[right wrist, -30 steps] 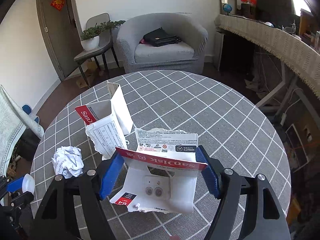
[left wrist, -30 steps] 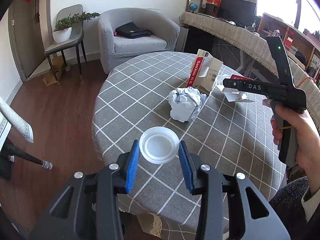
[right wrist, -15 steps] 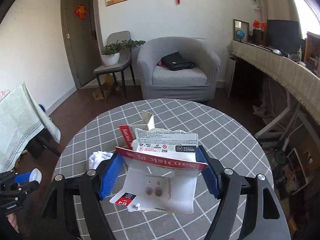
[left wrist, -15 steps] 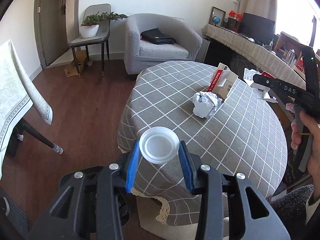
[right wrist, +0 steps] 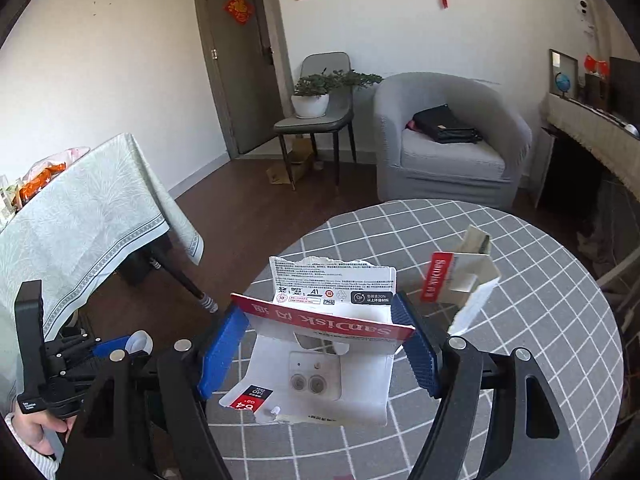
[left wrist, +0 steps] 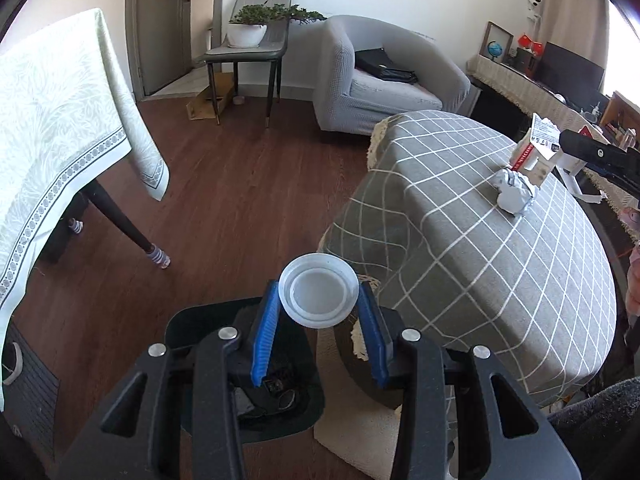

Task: Collect trash
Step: 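Carry the lid with the left tool while the right tool carries the SanDisk box to the bin, then open the left tool over the bin while the right tool releases the SanDisk box into it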

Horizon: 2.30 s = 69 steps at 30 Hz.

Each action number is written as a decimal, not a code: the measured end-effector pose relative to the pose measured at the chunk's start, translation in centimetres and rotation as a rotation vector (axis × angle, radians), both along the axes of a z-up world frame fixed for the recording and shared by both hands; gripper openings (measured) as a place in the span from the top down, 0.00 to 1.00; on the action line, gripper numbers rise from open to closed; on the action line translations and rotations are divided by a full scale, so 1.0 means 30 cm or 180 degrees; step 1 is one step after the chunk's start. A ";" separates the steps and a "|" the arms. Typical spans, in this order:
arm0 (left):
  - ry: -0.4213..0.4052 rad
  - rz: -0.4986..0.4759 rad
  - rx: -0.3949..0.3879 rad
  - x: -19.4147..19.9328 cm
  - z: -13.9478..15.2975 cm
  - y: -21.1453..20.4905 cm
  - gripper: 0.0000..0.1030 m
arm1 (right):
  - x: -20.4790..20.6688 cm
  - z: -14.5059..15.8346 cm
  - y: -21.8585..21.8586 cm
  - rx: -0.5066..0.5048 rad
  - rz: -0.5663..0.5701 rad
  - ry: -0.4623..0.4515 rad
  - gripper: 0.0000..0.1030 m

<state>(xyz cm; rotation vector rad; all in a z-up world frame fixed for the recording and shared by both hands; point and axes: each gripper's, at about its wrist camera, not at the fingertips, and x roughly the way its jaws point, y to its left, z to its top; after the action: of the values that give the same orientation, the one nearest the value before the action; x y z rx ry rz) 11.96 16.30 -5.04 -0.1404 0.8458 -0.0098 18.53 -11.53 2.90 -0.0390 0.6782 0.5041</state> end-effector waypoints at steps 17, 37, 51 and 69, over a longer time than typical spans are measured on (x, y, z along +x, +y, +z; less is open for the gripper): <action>0.0698 0.0357 -0.0162 -0.065 -0.280 0.247 0.59 | -0.033 -0.090 0.378 0.0000 0.0658 0.0337 0.28; 0.1182 0.0396 -0.0155 -0.139 -0.458 0.371 0.59 | -0.152 -0.192 0.730 -0.0220 0.1253 0.0527 0.28; 0.1379 0.0283 -0.0286 -0.154 -0.548 0.396 0.55 | -0.158 -0.334 0.877 -0.0458 0.1374 0.0756 0.28; 0.0979 0.0498 -0.0243 -0.223 -0.392 0.486 0.34 | -0.126 -0.521 0.963 -0.0818 0.1284 0.1035 0.28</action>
<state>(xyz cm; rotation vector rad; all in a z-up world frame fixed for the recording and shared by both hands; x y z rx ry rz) 5.26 30.88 -16.81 -0.2847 1.1397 0.1293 14.73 17.37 -12.73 -0.3468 1.0604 0.8180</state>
